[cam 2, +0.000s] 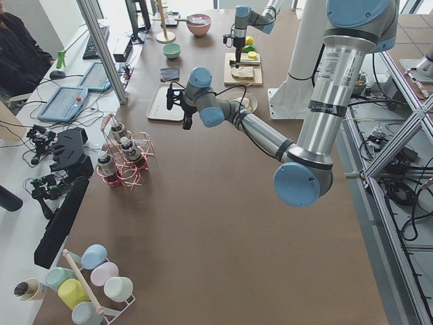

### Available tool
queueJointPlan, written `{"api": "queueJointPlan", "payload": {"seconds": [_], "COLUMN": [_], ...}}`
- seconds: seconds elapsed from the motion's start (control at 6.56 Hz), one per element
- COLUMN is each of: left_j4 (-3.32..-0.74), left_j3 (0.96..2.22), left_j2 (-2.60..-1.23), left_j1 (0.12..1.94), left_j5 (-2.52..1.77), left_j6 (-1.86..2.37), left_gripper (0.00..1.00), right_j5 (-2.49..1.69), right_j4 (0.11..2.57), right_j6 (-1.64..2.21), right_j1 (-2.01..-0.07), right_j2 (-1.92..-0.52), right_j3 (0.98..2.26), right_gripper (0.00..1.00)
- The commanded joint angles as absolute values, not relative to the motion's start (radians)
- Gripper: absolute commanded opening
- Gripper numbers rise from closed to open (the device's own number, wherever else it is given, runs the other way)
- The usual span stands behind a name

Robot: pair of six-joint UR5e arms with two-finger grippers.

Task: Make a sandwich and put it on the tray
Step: 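Move the right gripper over the board's bread slice while the left arm moves in, then grasp the bread slice with the right gripper and lift it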

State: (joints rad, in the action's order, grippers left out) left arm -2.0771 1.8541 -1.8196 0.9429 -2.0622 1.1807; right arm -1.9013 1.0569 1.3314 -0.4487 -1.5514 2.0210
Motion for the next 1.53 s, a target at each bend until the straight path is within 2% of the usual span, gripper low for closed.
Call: {"api": "queueJointPlan", "payload": {"seconds": [0.0,1.07,1.37], "left_j4": [-2.077,-2.077,-2.077], "left_j3": [1.855,1.853,1.848], "left_j2": [-1.819,-1.822,-1.827], "left_j1": [0.943,0.942,0.942], "left_j5": [-2.060,-2.060,-2.060], "left_j6": [1.180,1.177,1.175], "left_gripper": [0.97,0.97,0.97], "right_j5": [-1.878,-1.839,-1.818], "right_j4": [1.057,1.055,1.057], "right_j6": [1.332,1.333,1.335], "right_j1": [-0.420,-0.396,-0.387], "right_j2": [-1.577,-1.605,-1.603], "right_j3": [2.022,2.011,2.006], "right_gripper": [0.75,0.76,0.64]}}
